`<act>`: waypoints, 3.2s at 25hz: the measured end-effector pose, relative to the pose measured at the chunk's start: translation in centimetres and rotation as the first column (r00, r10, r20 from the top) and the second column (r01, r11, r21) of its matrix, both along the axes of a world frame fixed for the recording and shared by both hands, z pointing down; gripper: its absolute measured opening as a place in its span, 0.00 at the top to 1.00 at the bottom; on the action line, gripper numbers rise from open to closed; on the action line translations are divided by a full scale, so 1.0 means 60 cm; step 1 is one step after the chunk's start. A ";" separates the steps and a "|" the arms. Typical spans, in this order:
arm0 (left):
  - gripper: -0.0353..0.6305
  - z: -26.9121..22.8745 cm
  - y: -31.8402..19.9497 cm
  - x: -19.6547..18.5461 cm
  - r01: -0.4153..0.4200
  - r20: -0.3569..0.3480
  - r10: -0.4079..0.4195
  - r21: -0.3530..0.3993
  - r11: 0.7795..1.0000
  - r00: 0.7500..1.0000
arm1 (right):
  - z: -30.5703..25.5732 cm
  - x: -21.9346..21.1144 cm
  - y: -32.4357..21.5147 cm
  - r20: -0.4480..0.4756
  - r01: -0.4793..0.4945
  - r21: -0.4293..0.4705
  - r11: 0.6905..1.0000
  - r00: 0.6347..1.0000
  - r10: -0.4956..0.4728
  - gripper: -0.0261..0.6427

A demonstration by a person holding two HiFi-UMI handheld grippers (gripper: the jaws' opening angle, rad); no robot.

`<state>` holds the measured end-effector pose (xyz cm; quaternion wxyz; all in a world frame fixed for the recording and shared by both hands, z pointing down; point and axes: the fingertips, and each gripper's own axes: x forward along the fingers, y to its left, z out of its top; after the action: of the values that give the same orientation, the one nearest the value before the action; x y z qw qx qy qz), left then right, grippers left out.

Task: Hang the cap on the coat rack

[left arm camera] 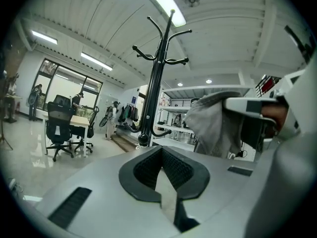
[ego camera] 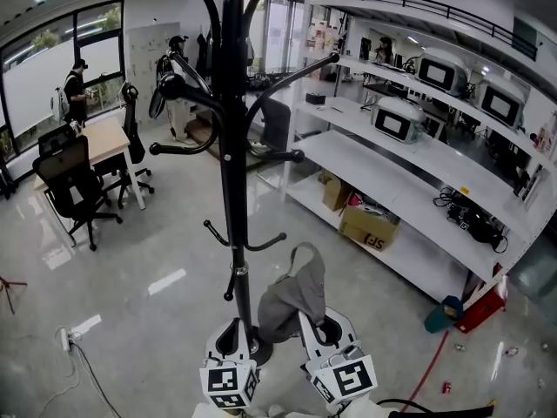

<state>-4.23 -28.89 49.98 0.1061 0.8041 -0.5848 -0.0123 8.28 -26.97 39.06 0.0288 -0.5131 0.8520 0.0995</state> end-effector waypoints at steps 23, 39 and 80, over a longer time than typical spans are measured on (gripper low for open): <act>0.94 -0.001 -0.008 -0.029 0.055 -0.012 -0.055 -0.003 0.999 0.998 | -0.201 0.002 -0.001 0.026 0.078 0.292 0.953 0.996 -0.090 0.91; 0.94 0.007 -0.022 -0.038 0.077 -0.024 -0.077 -0.014 0.997 0.997 | -0.307 -0.006 -0.016 -0.011 0.114 0.444 0.888 0.992 -0.122 0.91; 0.94 0.016 0.002 -0.139 0.253 0.002 -0.253 -0.023 0.967 0.967 | -0.217 -0.069 -0.178 0.028 0.151 0.306 0.940 0.985 -0.167 0.91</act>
<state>-12.56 -28.76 50.95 0.1132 0.7215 -0.6828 -0.0194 4.14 -37.67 26.03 0.1377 -0.4345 0.8644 0.2123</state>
